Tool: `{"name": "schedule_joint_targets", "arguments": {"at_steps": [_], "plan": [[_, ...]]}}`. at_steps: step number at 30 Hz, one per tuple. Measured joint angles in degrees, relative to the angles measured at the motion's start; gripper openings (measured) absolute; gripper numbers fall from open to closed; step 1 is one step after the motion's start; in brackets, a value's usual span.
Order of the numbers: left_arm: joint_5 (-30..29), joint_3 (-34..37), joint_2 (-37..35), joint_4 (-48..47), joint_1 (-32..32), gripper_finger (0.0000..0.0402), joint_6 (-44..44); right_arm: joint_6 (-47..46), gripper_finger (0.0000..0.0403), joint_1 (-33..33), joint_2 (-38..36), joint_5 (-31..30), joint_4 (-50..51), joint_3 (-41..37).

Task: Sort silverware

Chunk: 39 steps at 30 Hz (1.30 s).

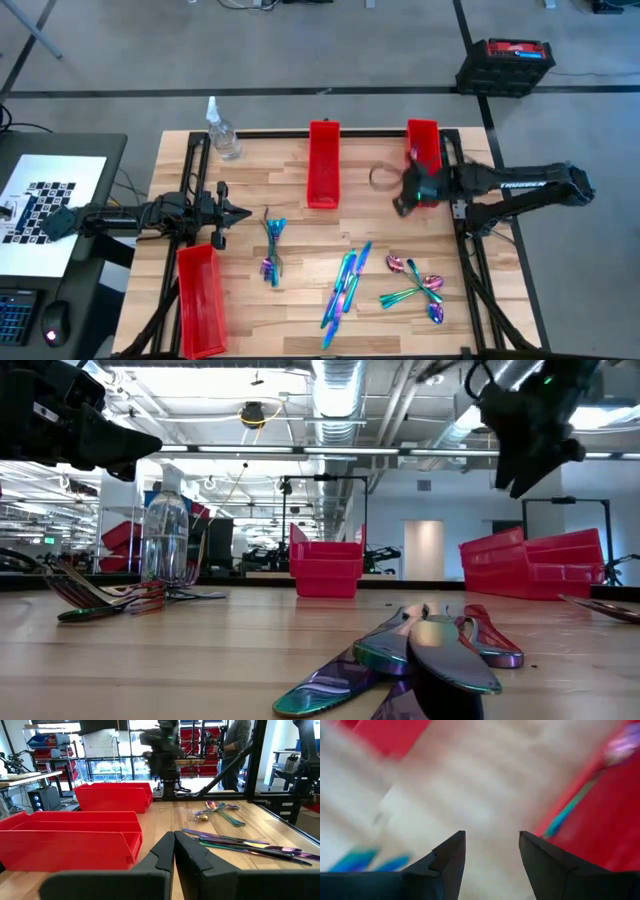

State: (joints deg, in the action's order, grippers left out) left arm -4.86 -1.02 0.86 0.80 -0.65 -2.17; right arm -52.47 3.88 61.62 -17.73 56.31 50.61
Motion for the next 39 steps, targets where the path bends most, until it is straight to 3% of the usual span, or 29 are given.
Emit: {"name": "schedule_joint_targets", "arguments": {"at_steps": [6,11,20,28,35,39], "plan": [[0.00,0.00,0.00,-0.04,0.00,0.0000,-0.03,-9.87,0.0165,18.20,7.04,1.74,-1.18,-1.51],[0.00,0.00,0.00,-0.02,0.00,0.0000,-0.35,-14.02,0.0164,25.98,15.29,6.92,-1.80,-1.51],[0.00,0.00,0.00,-0.02,0.00,0.0000,-0.24,-17.41,0.0164,29.26,25.93,13.68,-11.42,-1.51],[0.00,0.00,0.00,-0.04,0.00,0.0000,-0.22,-19.14,0.0164,30.67,32.36,18.01,-12.94,-1.51],[0.00,0.00,0.00,-0.04,-0.02,0.0000,-0.20,-19.08,0.0163,30.75,34.03,18.20,-12.82,-1.27],[0.00,0.00,0.00,-0.04,0.00,0.0000,-0.20,-19.10,0.0134,30.75,34.08,18.35,-12.28,-1.34]]}}
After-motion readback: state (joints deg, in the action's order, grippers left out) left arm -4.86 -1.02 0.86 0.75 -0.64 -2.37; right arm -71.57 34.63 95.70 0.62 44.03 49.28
